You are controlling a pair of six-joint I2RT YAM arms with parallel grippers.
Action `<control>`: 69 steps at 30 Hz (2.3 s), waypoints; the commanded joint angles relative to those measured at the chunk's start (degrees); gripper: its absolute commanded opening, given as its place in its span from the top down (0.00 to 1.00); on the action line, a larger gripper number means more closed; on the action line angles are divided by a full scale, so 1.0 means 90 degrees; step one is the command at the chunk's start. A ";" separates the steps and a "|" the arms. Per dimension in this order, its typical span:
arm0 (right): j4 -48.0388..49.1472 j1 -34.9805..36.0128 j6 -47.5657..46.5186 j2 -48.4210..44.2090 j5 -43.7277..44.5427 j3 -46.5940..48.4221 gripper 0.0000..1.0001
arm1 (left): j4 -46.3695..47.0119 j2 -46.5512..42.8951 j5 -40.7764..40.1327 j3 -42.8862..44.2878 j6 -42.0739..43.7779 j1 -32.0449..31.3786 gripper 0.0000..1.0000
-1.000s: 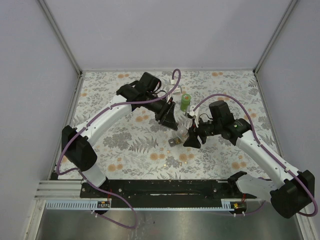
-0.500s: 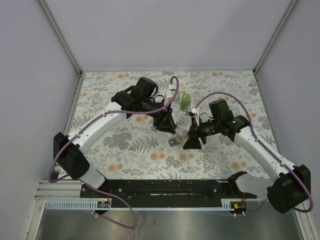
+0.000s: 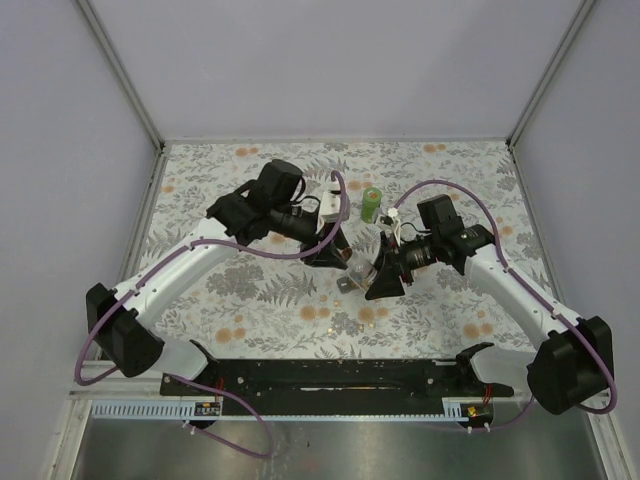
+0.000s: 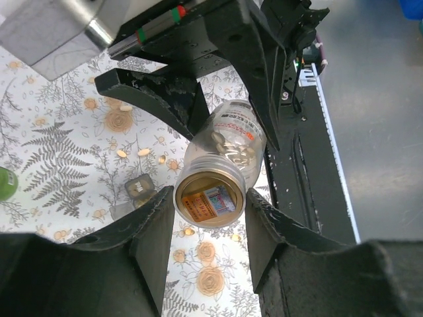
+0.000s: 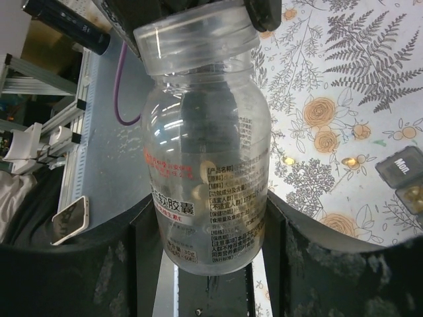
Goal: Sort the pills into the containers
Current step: Screw the lid of the pill bottle onto the pill bottle.
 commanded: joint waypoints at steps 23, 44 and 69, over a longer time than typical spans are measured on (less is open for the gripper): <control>0.2392 -0.0146 0.1971 -0.0148 -0.1781 0.0104 1.00 | 0.1224 -0.0454 0.1990 -0.1016 0.0399 -0.0294 0.55; 0.0754 -0.0136 0.0333 -0.0715 -0.0523 0.0309 1.00 | 0.1720 -0.0678 0.2058 -0.1045 -0.0419 0.0077 0.18; 0.0743 0.0254 -0.0215 -0.1389 0.1713 0.0094 1.00 | 0.1742 -0.0395 0.0291 -0.0167 -0.3702 0.0722 0.16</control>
